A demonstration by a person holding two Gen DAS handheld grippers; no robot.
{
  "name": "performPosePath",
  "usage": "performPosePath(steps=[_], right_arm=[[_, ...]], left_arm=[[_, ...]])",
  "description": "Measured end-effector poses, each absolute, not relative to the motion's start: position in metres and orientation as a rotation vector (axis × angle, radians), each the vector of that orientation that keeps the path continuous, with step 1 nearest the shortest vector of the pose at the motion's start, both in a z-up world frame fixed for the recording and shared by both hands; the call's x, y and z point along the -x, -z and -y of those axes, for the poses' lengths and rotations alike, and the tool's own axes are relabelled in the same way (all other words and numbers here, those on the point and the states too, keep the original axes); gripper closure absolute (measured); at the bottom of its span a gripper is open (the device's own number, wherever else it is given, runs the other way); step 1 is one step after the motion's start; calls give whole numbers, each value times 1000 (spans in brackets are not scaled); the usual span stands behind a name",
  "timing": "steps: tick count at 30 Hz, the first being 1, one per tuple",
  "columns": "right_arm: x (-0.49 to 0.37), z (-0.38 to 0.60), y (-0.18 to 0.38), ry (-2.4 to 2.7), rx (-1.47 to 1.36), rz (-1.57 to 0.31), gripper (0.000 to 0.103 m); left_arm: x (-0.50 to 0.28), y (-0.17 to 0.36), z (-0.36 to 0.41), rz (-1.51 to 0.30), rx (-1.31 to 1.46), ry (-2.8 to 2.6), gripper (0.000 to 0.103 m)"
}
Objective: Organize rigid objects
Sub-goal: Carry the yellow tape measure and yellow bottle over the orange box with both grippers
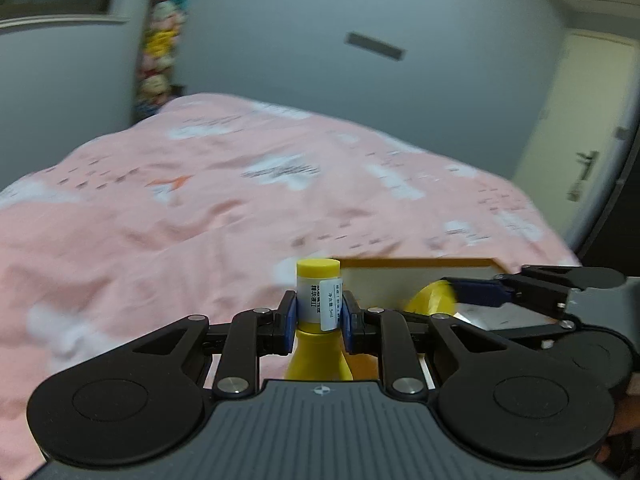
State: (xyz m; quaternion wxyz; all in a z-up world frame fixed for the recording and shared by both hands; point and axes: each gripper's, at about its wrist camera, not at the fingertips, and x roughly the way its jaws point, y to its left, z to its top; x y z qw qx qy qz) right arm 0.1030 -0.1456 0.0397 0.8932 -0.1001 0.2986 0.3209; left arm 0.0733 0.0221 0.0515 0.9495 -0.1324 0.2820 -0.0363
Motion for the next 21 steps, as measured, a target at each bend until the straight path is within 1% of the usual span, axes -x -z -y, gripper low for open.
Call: performPosePath(steps=[1, 2, 4, 5, 6, 7, 15, 20, 21], right_arm=[[-106, 155, -43, -650, 201, -620, 78], [-112, 165, -46, -633, 192, -630, 84], [-124, 184, -50, -610, 156, -667, 84], [-130, 194, -51, -599, 149, -689, 88], [-135, 201, -50, -580, 155, -703, 96], [-139, 208, -49, -556, 166, -713, 98], [-155, 243, -24, -503, 100, -822, 96], [-157, 247, -15, -497, 97, -849, 94], [-158, 246, -14, -504, 89, -858, 92]], left_arm=[[-78, -55, -15, -568, 277, 104, 79], [-81, -56, -9, -564, 283, 127, 79], [-91, -57, 4, -563, 283, 169, 79], [-97, -56, 10, -569, 279, 183, 79], [-103, -55, 14, -580, 286, 201, 79], [-106, -53, 16, -590, 300, 212, 79], [-117, -45, 0, -629, 330, 237, 79], [-127, -48, -2, -648, 320, 251, 79], [-130, -48, -2, -654, 328, 257, 79]])
